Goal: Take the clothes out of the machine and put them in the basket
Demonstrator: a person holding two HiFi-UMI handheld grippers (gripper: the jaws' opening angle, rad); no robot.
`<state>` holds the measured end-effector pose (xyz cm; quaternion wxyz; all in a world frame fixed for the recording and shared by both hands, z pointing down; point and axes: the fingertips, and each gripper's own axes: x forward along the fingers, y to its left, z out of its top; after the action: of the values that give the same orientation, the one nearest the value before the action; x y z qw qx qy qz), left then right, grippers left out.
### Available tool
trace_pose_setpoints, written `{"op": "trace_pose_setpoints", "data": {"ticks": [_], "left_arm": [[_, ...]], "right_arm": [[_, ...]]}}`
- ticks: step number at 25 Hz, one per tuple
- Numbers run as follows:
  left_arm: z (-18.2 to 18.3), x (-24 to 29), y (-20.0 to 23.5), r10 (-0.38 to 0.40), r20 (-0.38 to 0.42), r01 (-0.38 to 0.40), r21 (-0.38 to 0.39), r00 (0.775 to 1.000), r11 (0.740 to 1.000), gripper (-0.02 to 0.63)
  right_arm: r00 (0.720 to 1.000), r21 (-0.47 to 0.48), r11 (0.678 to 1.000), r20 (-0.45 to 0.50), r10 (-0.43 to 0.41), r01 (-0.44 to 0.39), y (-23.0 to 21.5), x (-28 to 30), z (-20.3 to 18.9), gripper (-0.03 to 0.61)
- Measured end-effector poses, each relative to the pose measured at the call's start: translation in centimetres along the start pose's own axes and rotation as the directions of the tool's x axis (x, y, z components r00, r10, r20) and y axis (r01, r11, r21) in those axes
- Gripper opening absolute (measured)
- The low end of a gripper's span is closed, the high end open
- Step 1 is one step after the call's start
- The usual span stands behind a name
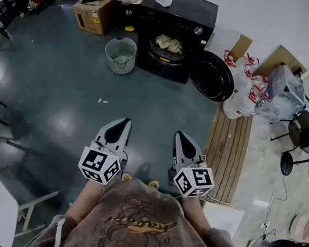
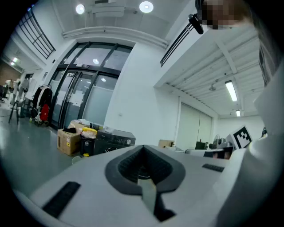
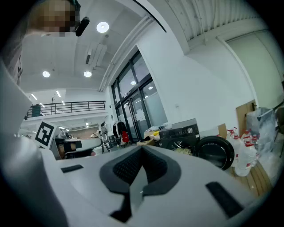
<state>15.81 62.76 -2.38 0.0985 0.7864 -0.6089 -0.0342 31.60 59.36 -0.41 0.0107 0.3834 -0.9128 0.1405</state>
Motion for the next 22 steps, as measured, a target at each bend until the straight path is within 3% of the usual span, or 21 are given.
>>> {"op": "trace_pose_setpoints", "data": {"ticks": [9, 22], "left_arm": [[-0.7, -0.4, 1.3, -0.018, -0.016, 0.018, 0.003, 1.0, 1.0, 0.002], [-1.5, 0.7, 6.2, -0.074, -0.03, 0.073, -0.027, 0.997, 0.997, 0.002]], "right_arm": [[1.0, 0.036, 0.999, 0.018, 0.004, -0.004, 1.6, 1.3, -0.5, -0.011], [0.999, 0.005, 0.999, 0.0, -0.037, 0.037, 3.0, 5.5, -2.1, -0.009]]}}
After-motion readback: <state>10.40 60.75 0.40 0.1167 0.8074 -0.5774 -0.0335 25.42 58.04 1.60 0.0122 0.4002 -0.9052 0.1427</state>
